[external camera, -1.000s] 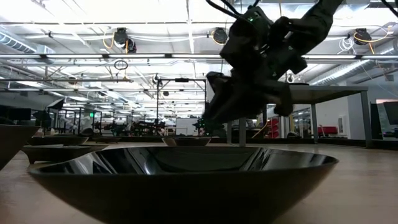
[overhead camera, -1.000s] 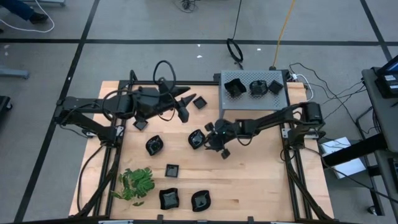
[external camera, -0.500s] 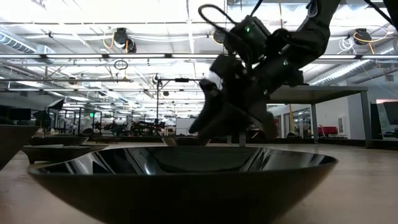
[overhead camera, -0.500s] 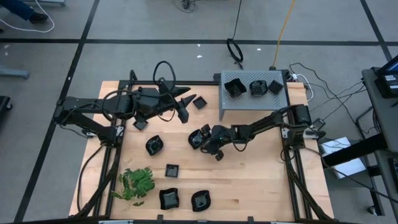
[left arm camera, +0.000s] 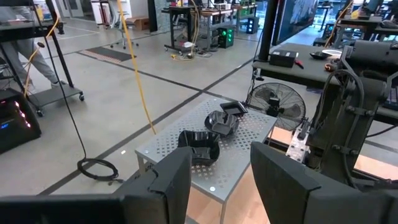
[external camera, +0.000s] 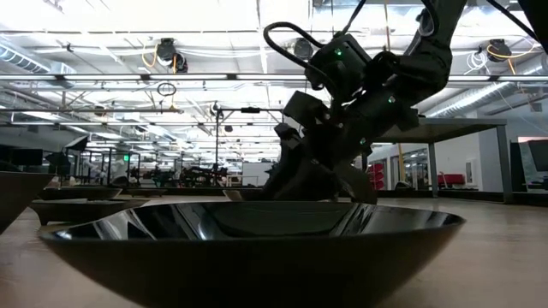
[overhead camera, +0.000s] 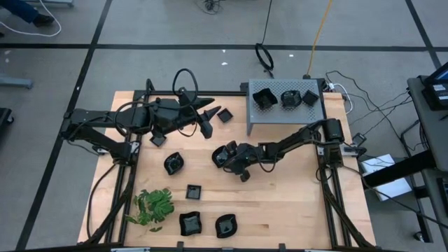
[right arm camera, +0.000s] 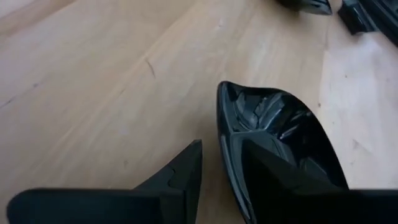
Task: Pick & Place Mini shaped plates
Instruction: Stack the black leaf-shaped plate on top of the black leaf-shaped plate on the shelf
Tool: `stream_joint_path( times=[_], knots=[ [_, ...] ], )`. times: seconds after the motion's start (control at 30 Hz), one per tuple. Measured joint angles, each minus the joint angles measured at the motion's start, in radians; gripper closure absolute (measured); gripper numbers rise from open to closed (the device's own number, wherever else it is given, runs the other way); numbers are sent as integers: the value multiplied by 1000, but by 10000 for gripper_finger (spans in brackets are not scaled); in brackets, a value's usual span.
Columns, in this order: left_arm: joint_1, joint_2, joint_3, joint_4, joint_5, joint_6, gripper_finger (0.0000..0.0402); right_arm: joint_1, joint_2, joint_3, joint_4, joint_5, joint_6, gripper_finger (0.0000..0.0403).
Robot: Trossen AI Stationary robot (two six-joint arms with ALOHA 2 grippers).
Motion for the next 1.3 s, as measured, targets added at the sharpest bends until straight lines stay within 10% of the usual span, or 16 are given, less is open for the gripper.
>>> stream_joint_path(
  times=[0.5, 0.93, 1.3],
  knots=[
    [0, 0, 0, 0, 0, 2, 231, 6, -65, -5, -35, 122, 94, 402],
    [0, 0, 0, 0, 0, 5, 231, -36, -441, -3, -135, 188, -15, 403],
    [0, 0, 0, -1, 0, 5, 231, -194, -851, -3, -625, 214, -119, 403]
  ],
)
